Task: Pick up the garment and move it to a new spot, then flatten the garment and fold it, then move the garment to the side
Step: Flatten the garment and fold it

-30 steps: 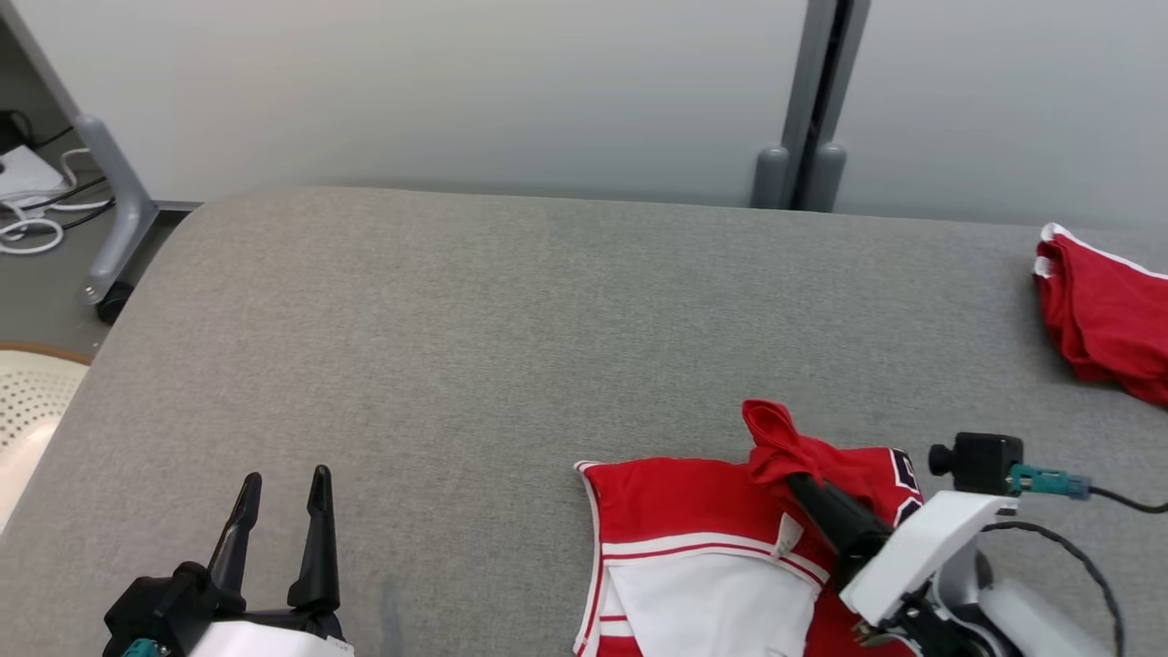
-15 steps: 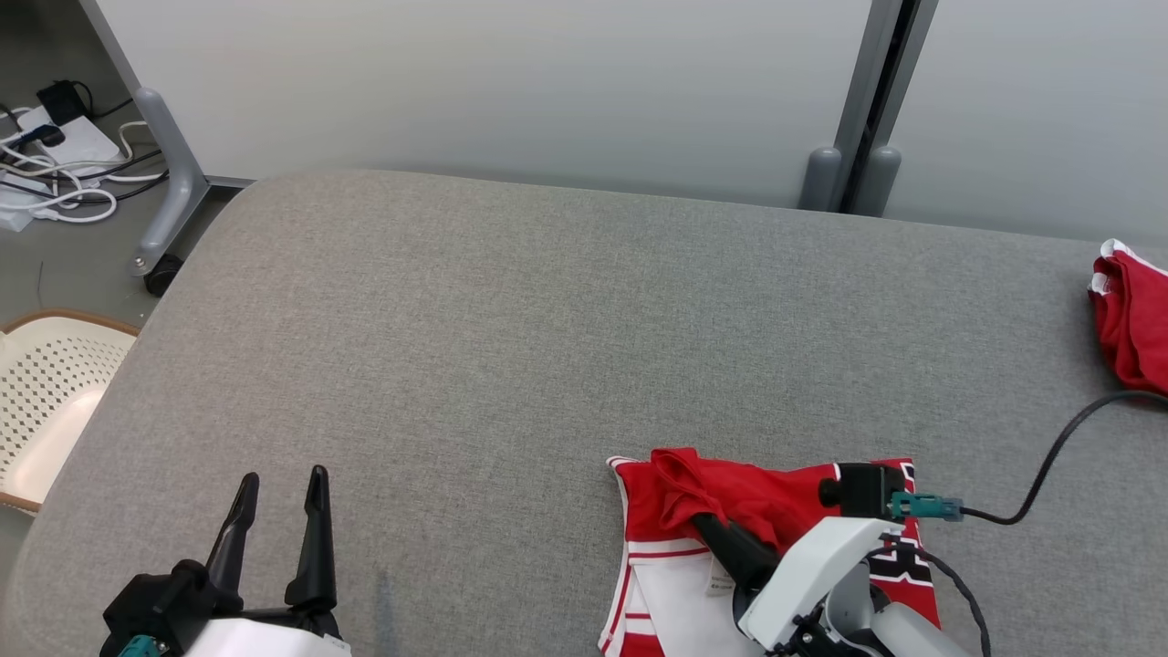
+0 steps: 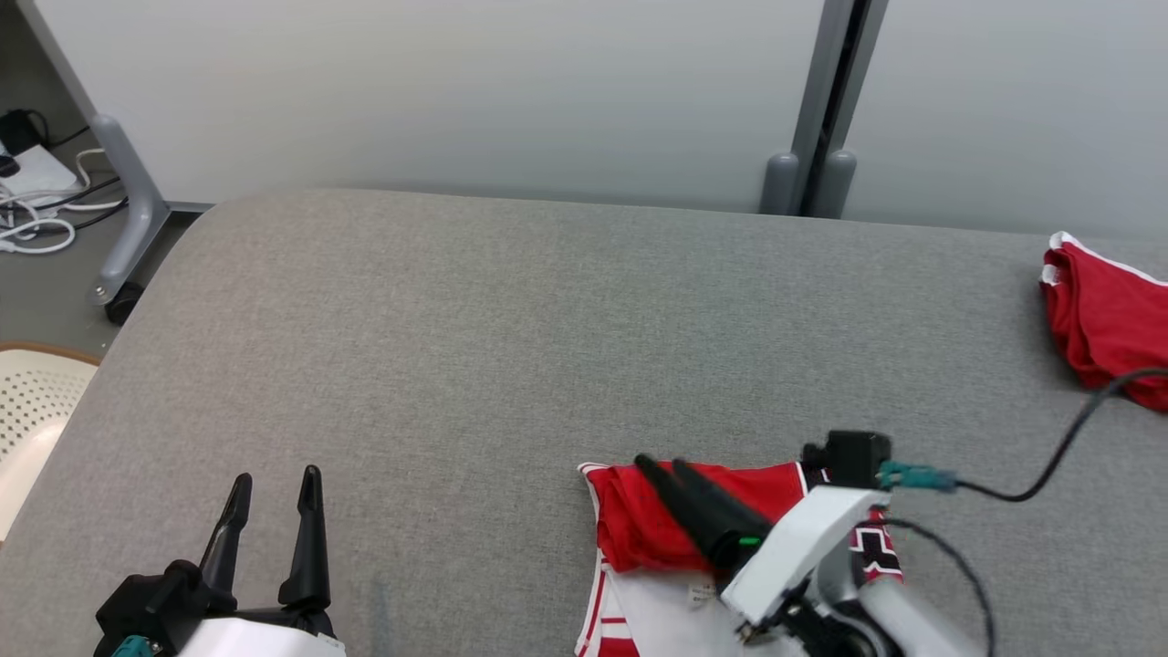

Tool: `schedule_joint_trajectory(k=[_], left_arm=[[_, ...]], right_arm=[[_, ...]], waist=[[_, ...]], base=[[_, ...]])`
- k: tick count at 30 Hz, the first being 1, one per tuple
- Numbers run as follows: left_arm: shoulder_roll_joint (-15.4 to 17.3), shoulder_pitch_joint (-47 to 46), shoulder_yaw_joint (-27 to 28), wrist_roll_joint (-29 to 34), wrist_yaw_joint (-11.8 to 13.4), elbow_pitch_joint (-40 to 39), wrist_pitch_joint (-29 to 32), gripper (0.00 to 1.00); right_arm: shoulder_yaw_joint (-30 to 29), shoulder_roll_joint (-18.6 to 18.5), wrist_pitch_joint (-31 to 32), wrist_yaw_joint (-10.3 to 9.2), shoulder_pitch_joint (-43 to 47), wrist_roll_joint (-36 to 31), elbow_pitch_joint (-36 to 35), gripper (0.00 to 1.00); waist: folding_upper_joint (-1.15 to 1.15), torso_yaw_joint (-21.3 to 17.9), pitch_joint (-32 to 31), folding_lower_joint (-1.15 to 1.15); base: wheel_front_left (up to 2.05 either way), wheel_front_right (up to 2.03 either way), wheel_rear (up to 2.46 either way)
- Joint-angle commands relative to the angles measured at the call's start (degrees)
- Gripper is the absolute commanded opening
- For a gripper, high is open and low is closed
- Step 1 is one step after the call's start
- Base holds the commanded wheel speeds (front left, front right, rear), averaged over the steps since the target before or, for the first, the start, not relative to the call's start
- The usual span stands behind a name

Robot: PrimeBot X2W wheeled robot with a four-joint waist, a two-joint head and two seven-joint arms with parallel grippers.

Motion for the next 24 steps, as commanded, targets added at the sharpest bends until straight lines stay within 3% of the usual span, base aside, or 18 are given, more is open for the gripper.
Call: schedule_joint_trajectory(k=[1, 6, 11, 16, 24], left_arm=[[0.16, -0.47, 0.36, -0.06, -0.13, -0.4, -0.09, 1.0], [0.17, 0.46, 0.37, -0.1, -0.12, -0.91, -0.08, 1.0], [0.18, 0.81, -0.31, -0.36, -0.12, -1.14, -0.08, 1.0], [0.16, 0.78, -0.75, -0.35, 0.05, -1.14, -0.09, 1.0], [0.16, -0.03, -1.29, 0.09, -0.14, -0.71, -0.08, 1.0]], right_arm=[[-1.65, -2.72, 0.33, 0.05, -0.03, 0.73, -3.01, 1.0], [-7.83, -10.2, 1.33, 0.05, 1.35, -1.06, -9.16, 1.0], [-13.81, -14.66, 2.38, 0.05, 2.84, -5.11, -8.46, 1.0], [-18.77, -13.75, 4.55, 0.05, 4.77, -8.91, -4.1, 1.0], [-20.19, -8.75, 12.1, 0.06, 4.87, -8.45, 4.44, 1.0]], waist=[[0.0, -0.99, -0.54, 0.0], [0.0, -2.51, -1.19, 0.0], [0.0, -2.93, -1.41, 0.0], [0.0, -2.96, -1.57, 0.0], [0.0, -1.92, -1.35, 0.0]], base=[[0.0, 0.0, 0.0], [0.0, 0.0, 0.0], [0.0, 0.0, 0.0], [0.0, 0.0, 0.0], [0.0, 0.0, 0.0]])
